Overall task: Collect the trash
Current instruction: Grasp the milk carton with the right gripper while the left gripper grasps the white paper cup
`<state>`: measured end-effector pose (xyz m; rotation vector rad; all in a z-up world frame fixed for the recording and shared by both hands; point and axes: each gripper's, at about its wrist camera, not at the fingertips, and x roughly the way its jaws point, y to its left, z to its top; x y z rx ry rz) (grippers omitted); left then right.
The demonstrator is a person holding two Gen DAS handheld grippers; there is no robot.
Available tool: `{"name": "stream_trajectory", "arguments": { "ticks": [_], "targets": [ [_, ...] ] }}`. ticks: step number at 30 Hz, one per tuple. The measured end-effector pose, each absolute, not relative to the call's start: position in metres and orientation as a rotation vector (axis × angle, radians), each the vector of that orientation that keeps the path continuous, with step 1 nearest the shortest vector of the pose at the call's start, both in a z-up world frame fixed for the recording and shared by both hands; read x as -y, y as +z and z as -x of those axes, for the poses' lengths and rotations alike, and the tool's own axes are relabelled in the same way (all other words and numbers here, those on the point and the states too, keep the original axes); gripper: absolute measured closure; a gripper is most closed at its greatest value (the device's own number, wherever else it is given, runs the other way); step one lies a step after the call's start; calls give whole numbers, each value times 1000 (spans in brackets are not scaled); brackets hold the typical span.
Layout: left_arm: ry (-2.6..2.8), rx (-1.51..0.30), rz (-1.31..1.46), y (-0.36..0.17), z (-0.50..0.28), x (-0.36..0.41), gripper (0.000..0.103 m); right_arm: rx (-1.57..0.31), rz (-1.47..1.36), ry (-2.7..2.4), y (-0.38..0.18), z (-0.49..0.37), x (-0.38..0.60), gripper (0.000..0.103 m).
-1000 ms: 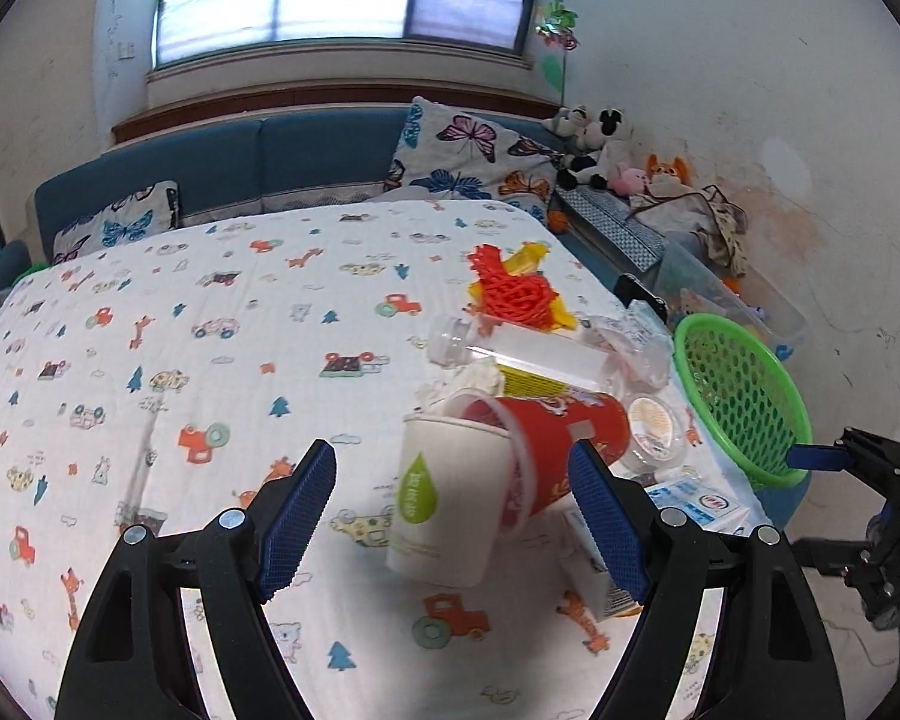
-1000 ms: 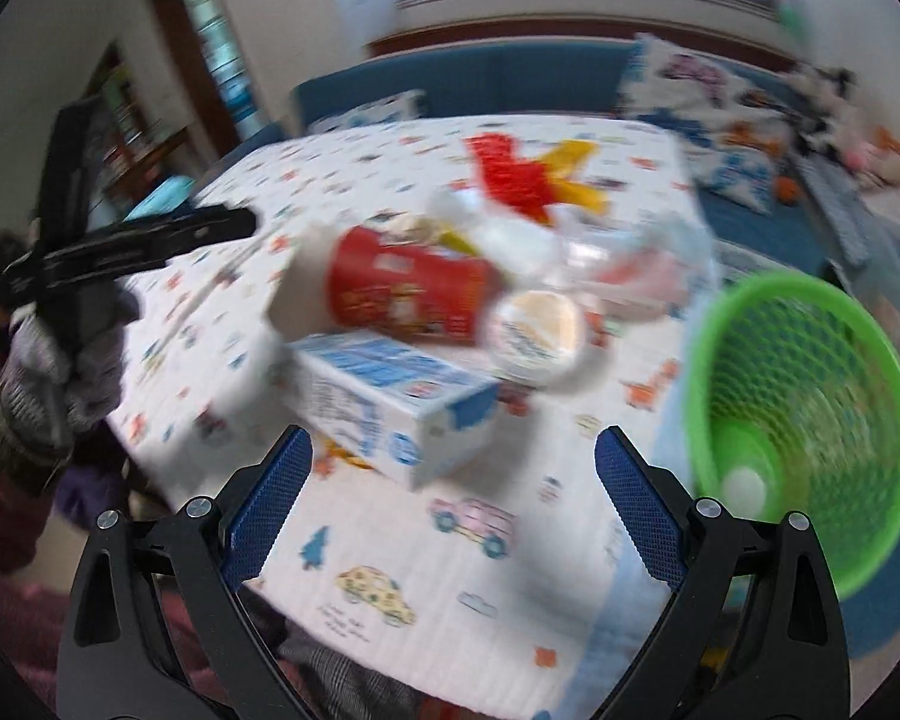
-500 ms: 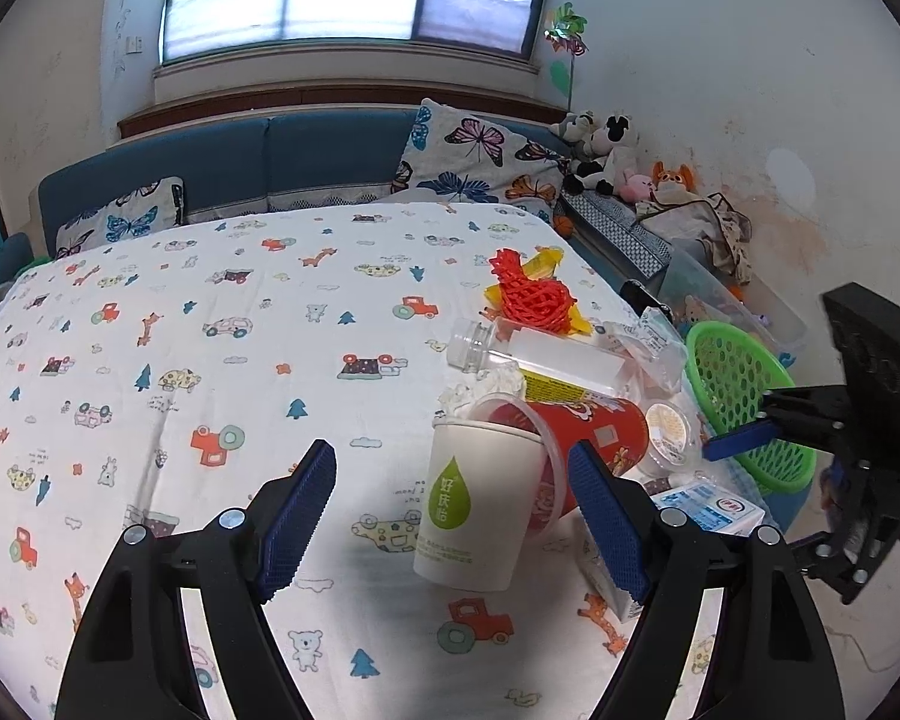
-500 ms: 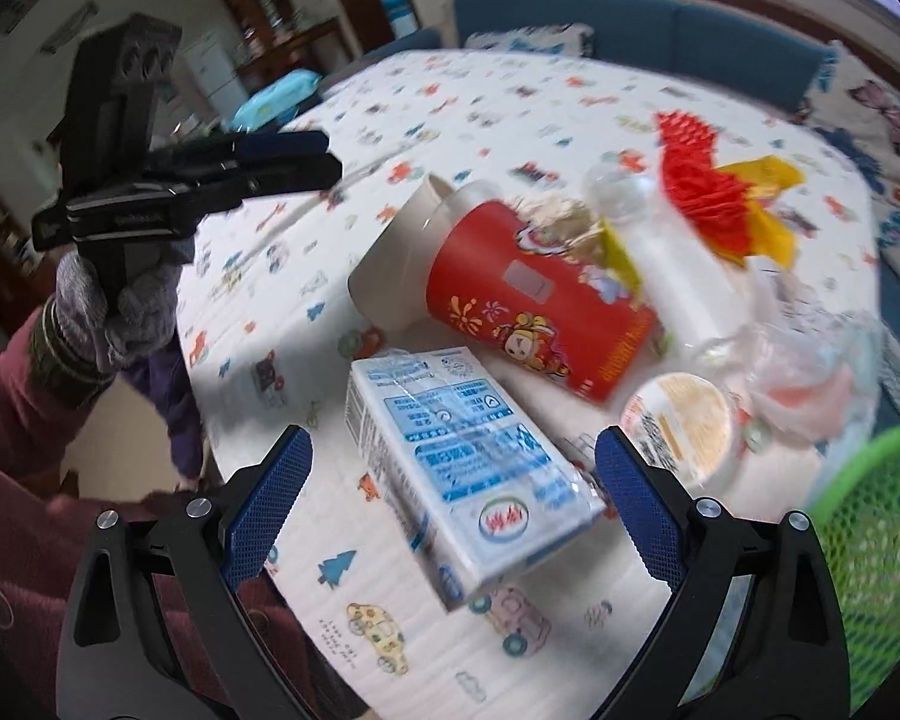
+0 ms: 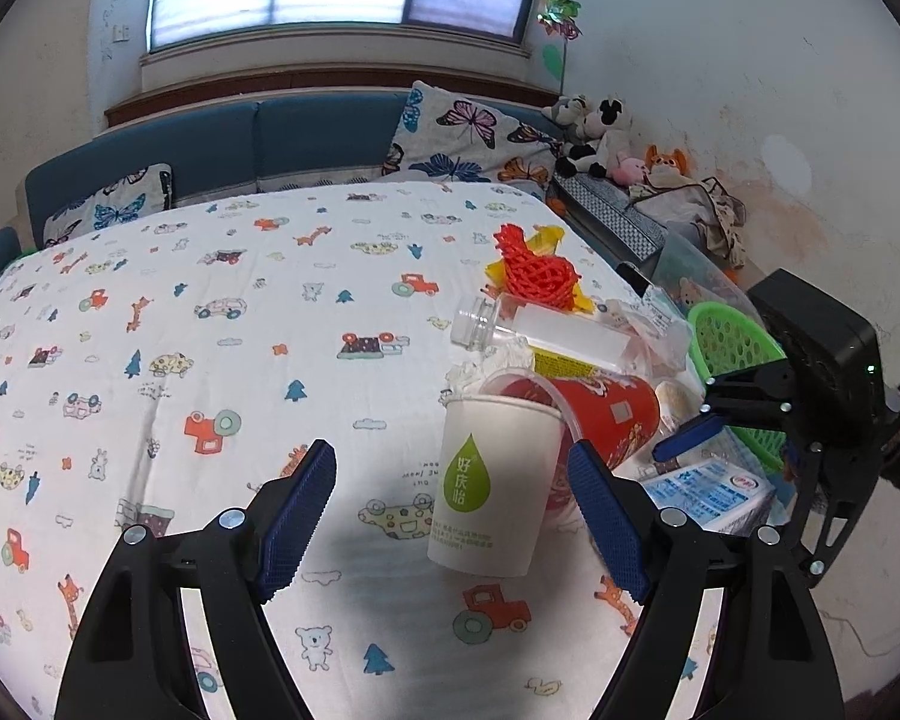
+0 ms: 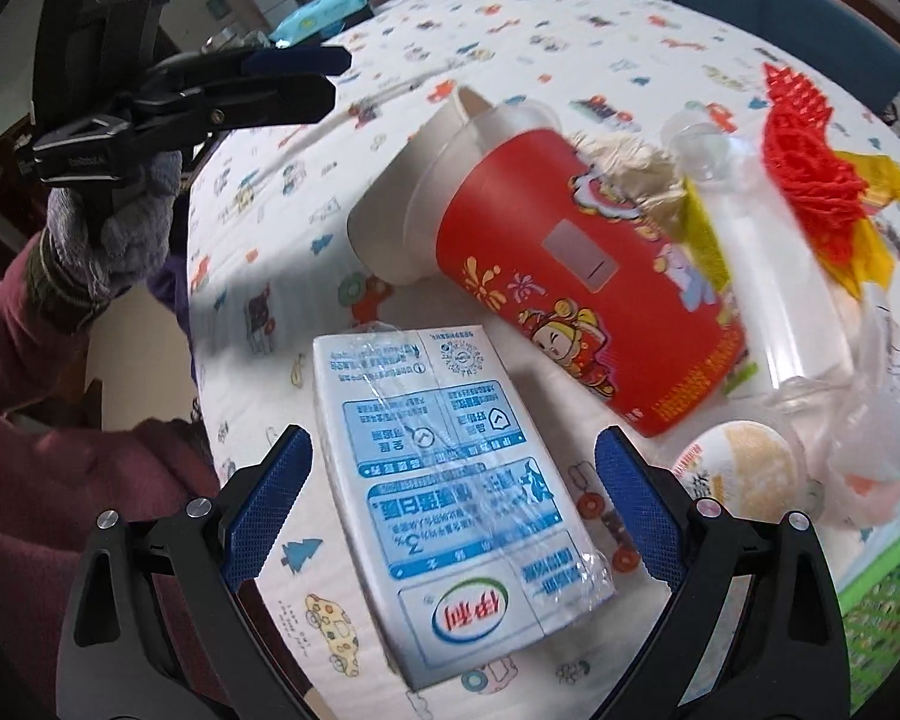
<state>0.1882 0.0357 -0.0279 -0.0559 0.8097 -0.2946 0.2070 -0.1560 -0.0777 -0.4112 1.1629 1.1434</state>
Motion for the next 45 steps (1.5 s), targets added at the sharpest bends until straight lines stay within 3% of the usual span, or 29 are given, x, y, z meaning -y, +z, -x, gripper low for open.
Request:
{"name": "stream_trajectory", "arguments": {
  "ticks": [3,9,17,39,42,45],
  "targets": [
    [-317,-823,59,-32,-188,-36,26,-1186,415,1156,-85,-209,152,9],
    [-338,-857,32,-43,-189,-29,26,-1200,402,1176,-86,-205,151,23],
    [-371,-895,-13,-59,-195,-17,26,-1159,382,1124,-77,-192,160,32],
    [-435,-926,-28,-78,-222,-5,31,-1024,172,867,-47,-161,214,32],
    [-440,-927,-33,-81,-223,-3,33,-1017,143,848,-45,-158,219,32],
    [-459,-925,-16,-80,-222,-5,46,-1010,115,831,-45,-154,223,32]
  ]
}}
